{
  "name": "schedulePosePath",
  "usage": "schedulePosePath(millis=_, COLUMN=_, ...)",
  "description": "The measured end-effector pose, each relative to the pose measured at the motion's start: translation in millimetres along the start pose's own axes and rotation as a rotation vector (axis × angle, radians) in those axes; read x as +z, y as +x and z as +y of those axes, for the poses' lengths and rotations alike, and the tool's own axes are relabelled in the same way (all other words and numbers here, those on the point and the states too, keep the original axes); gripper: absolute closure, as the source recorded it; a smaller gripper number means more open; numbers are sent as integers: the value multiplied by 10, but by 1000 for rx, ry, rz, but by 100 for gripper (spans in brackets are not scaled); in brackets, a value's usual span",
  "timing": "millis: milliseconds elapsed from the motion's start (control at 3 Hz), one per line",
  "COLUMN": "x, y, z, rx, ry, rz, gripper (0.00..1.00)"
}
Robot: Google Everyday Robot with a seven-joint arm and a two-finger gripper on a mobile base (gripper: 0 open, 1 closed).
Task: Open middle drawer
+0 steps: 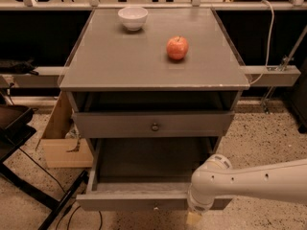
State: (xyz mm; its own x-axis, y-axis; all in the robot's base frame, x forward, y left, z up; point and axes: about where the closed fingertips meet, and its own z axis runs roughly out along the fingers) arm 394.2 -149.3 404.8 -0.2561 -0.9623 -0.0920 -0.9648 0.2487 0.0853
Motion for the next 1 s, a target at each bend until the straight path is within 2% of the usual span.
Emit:
schedulePosePath(millis=333, x=-2, y=44, z=52, rx=2, ry=-19, rz=17, gripper=66)
schedulePosePath(millis=667, x=-15, y=37, z=6, rx=2, ry=-19, rz=17, gripper=89)
schedulePosePath(millis=1000, x=-18, y=33, z=-33, rx=2, ry=-19, rz=17, gripper=100)
